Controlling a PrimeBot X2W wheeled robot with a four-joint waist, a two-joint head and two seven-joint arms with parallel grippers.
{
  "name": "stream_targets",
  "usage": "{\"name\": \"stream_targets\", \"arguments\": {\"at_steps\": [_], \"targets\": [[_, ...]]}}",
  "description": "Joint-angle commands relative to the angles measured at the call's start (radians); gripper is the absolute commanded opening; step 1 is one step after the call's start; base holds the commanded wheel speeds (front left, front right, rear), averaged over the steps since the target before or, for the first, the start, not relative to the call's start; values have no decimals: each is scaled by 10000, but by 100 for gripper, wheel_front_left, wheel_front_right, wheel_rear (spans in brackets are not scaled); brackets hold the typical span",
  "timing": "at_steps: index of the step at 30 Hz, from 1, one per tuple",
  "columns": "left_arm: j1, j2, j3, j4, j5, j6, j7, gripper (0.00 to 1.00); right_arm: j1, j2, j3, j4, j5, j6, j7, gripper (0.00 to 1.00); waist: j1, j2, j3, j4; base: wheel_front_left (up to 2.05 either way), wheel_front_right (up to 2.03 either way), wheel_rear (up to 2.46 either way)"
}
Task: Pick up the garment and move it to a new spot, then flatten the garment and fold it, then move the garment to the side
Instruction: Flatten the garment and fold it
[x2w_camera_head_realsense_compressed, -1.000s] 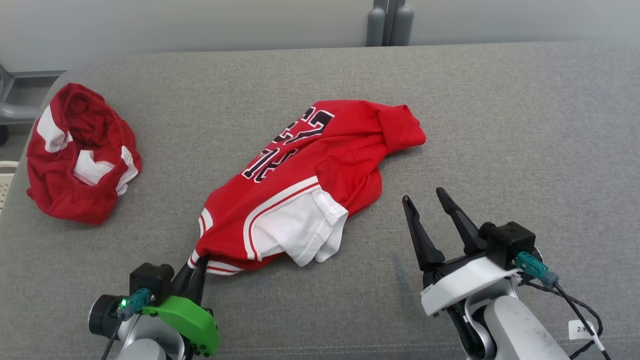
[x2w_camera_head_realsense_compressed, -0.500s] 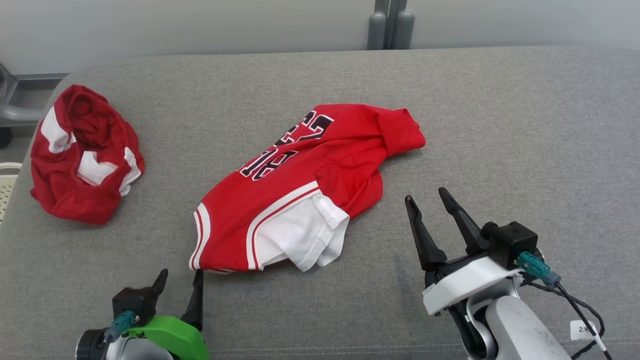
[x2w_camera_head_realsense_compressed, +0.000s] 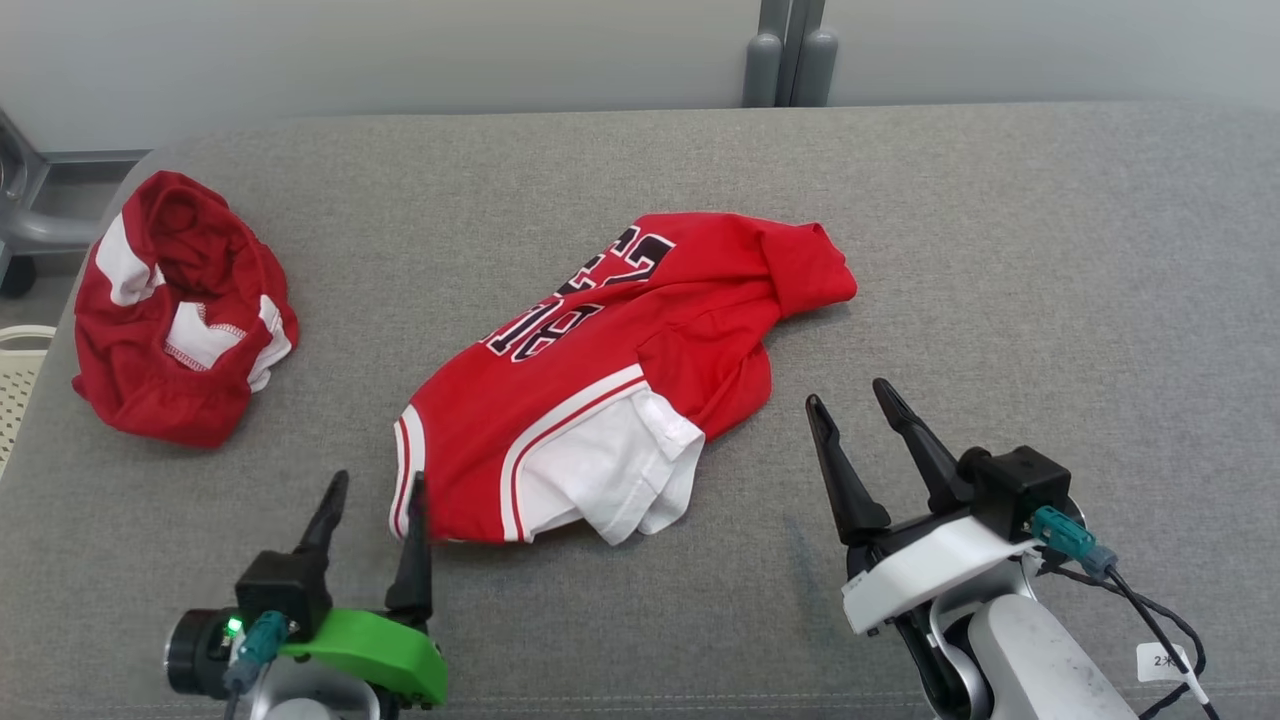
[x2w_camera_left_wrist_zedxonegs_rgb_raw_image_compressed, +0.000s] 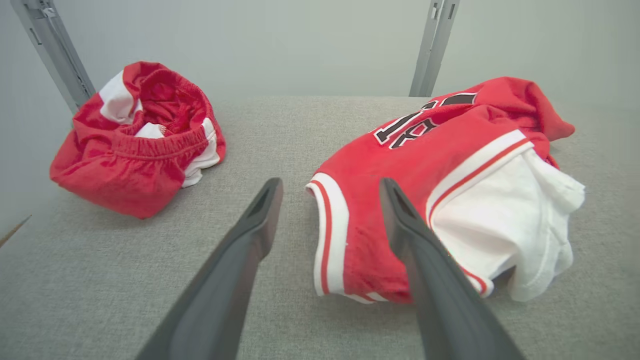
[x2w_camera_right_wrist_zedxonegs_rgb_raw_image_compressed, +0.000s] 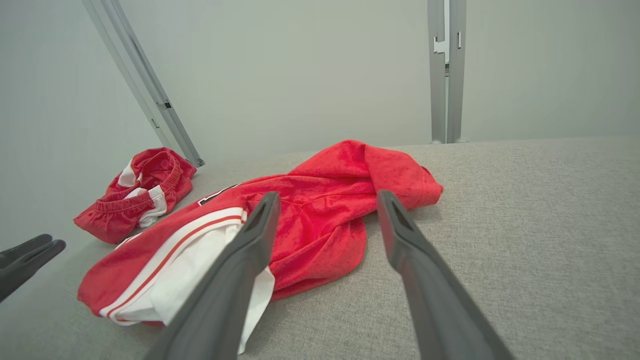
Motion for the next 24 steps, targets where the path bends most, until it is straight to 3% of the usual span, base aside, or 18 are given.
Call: {"name": "stream_targets", "arguments": {"at_steps": [1,10,24], "targets": [[72,-65,-83,-25,94,-72,-33,100,49,-38,-1,15,-35,1,-27,100,0,0,-1,-24,0,0,0],[-412,-657,-1234,308,461,-513,327,100,-73,-35,65,14,20,1,-27,100,0,0,84,-378,0,0,0],[-1210,-828,-1574,2525,433,-764,448,100,-226,-33,-23,-51,-102,1,-27,100,0,0,412,-1056,0,0,0]]}}
